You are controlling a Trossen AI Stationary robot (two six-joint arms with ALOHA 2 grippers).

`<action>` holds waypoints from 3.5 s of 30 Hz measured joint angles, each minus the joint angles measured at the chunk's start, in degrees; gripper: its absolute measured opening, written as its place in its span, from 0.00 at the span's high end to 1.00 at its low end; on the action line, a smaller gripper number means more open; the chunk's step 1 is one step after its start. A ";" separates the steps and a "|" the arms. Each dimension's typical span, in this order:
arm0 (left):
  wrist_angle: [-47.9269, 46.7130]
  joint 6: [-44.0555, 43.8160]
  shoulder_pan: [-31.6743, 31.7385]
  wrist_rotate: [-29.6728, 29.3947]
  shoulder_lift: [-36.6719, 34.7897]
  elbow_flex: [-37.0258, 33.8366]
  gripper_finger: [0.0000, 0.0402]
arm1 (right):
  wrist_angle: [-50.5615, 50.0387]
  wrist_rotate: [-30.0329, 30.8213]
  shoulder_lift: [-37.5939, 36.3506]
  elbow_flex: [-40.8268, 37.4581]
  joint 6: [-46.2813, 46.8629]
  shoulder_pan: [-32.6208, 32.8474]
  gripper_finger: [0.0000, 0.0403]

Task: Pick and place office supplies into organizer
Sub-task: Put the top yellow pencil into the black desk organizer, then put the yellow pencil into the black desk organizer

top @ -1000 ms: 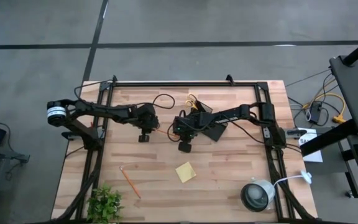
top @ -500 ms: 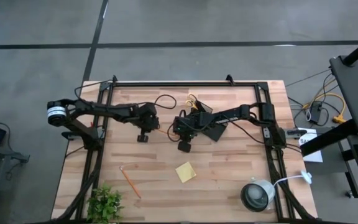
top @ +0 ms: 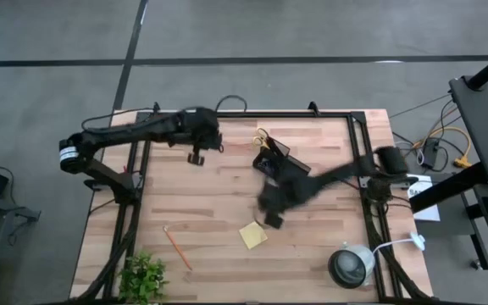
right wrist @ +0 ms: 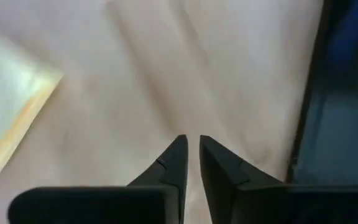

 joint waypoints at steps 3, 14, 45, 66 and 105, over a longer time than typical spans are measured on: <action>-3.92 5.83 -0.09 -3.31 1.66 8.37 1.00 | 0.28 2.86 -4.75 -5.27 10.28 5.94 0.90; -1.52 22.30 -5.92 -18.86 18.96 22.60 1.00 | 0.50 3.29 -9.62 -13.90 31.17 13.11 0.90; 22.68 45.22 -11.47 -26.16 33.24 26.63 0.95 | -0.51 -0.20 -9.89 -8.92 27.52 13.07 0.90; 17.80 15.78 -12.90 -25.23 24.66 23.94 0.65 | -0.89 0.05 -9.65 -9.43 28.76 11.76 0.90; 2.72 -48.89 -7.87 19.44 -12.83 0.21 0.65 | 1.49 -21.13 -10.48 17.37 18.62 -7.08 0.90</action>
